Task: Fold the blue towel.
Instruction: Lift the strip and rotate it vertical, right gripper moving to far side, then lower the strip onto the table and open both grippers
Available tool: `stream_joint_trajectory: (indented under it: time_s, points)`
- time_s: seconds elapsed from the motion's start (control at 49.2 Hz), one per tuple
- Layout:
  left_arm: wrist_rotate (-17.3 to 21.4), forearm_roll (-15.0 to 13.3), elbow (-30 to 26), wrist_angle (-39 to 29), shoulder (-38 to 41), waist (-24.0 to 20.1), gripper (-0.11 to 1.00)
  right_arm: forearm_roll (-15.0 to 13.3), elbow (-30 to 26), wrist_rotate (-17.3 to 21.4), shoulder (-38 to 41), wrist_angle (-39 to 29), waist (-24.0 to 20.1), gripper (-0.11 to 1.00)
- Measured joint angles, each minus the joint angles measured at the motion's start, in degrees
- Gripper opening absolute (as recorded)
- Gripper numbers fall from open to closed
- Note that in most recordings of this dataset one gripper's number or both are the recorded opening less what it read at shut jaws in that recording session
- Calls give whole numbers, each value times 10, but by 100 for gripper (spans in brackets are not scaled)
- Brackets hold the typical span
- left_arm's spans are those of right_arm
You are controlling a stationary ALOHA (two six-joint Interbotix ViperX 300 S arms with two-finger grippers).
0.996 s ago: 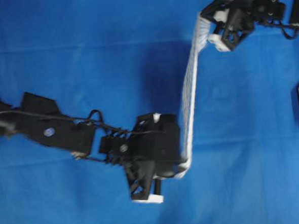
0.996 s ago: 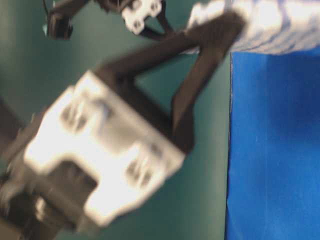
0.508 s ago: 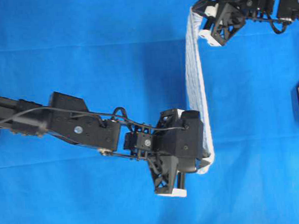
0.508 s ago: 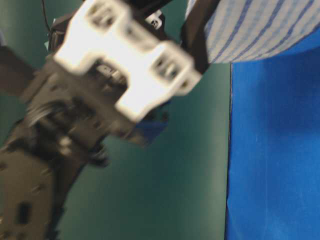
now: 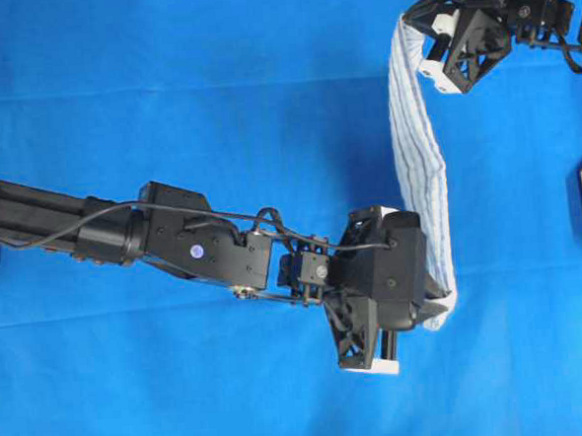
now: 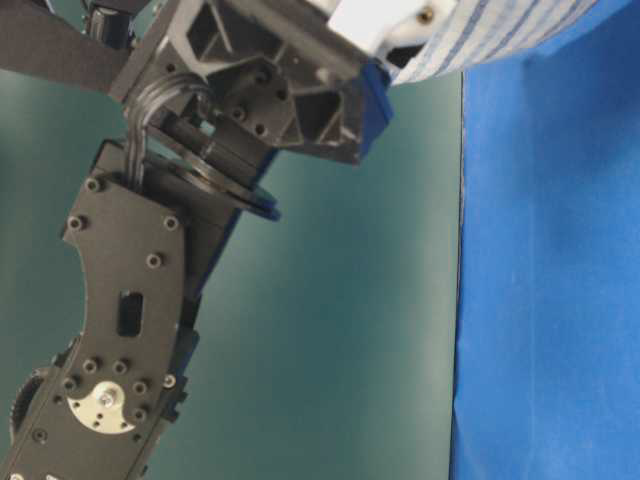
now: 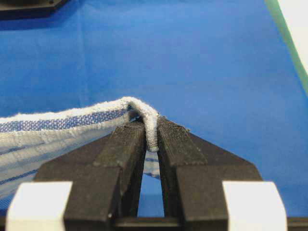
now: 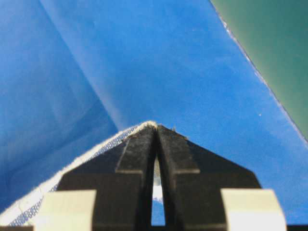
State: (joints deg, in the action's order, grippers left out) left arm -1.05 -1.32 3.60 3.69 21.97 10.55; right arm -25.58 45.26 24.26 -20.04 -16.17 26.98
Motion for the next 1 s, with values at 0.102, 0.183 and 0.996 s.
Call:
stream_joint_trajectory:
  time_s: [0.102, 0.183, 0.996]
  points:
    - [0, 0, 14, -1, -2, 0, 5, 0, -9, 0, 21, 0, 0, 2]
    - [-4, 0, 44, 0, -8, 1, 5, 0, -21, 0, 45, 2, -1, 2]
    - [-77, -4, 272, 71, -106, 25, 5, 0, -177, -4, 239, 40, -39, 2]
